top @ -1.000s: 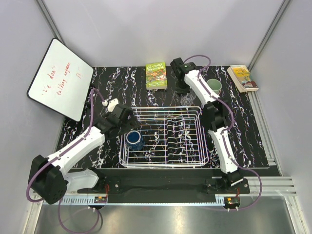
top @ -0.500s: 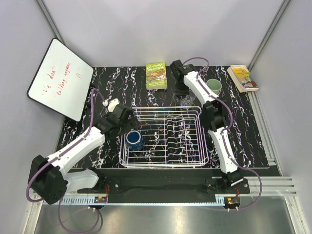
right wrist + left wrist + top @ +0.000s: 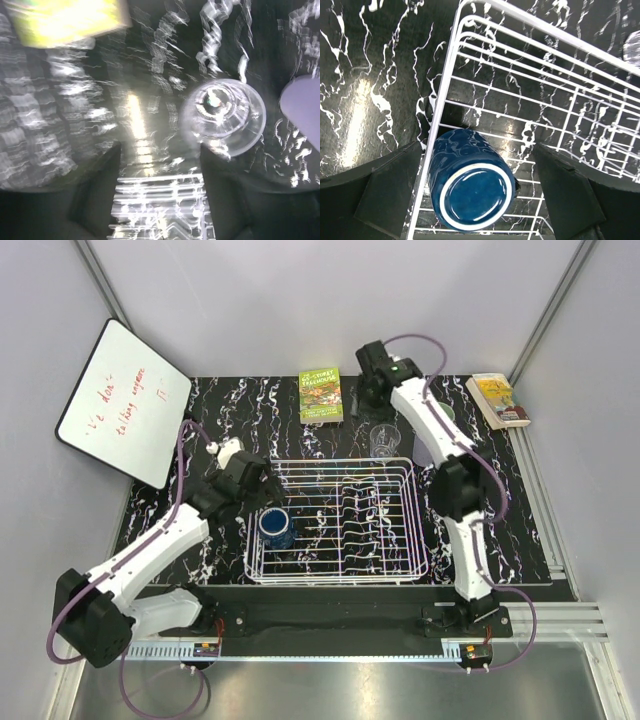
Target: Unload the cups from the dish rack
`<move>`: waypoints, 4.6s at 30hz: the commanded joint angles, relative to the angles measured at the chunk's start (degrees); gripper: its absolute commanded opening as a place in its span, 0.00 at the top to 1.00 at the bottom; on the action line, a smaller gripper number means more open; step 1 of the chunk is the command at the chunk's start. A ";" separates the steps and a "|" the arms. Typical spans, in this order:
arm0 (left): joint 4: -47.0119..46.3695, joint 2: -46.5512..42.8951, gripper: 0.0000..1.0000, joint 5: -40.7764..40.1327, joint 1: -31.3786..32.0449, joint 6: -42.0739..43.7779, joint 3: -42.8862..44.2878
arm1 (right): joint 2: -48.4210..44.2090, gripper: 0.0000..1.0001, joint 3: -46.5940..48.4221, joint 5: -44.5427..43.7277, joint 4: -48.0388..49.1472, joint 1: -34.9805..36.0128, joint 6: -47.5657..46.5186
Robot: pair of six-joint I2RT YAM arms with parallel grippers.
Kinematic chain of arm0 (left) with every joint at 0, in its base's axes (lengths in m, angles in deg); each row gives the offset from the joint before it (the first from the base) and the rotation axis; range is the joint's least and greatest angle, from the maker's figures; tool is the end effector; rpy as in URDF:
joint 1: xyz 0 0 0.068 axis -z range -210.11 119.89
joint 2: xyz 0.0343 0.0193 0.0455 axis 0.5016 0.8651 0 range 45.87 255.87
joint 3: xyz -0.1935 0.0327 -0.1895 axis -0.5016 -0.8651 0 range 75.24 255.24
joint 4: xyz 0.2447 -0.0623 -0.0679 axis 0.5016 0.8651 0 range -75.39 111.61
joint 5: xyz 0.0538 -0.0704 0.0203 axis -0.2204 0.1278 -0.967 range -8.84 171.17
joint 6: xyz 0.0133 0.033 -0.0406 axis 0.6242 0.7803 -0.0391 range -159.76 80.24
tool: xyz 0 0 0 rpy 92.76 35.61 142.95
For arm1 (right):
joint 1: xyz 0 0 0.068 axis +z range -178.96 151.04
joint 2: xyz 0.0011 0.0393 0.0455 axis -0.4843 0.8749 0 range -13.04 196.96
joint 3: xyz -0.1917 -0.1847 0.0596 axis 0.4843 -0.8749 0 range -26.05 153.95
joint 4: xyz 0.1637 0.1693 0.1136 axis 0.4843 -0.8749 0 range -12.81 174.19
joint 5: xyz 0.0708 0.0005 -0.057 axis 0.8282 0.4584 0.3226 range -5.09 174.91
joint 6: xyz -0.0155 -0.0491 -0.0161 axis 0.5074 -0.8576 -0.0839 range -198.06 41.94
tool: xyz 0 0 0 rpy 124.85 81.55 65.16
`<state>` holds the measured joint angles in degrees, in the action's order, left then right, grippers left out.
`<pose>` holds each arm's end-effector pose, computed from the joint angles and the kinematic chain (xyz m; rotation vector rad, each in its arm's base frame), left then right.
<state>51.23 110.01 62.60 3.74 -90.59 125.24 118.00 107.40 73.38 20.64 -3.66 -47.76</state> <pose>0.1934 -0.1159 0.2658 -0.4948 2.3640 -0.2877 0.4443 0.2023 0.2874 0.1812 2.5983 0.0797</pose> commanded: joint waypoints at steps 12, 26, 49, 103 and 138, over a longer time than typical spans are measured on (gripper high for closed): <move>1.52 -3.15 0.01 -4.46 5.52 4.51 -0.43 | -56.47 0.00 -53.69 13.20 36.47 5.63 2.48; 10.75 1.42 0.01 -12.89 17.74 -3.92 1.68 | -74.79 0.03 -73.67 11.88 39.64 15.92 5.38; 10.40 19.43 0.01 -12.72 17.75 -6.74 5.90 | -77.34 0.04 -79.22 13.38 41.31 16.62 5.29; 5.48 20.60 1.00 -6.75 21.52 -1.39 6.96 | -80.33 0.07 -79.75 13.21 40.61 16.71 5.91; 12.51 14.96 0.01 -11.93 21.70 -5.60 15.92 | -79.63 0.05 -80.18 12.50 40.17 16.71 5.73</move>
<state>62.88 125.24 53.85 25.42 -94.37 137.93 38.51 26.85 86.96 59.46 12.40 -41.77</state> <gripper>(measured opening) 0.987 0.946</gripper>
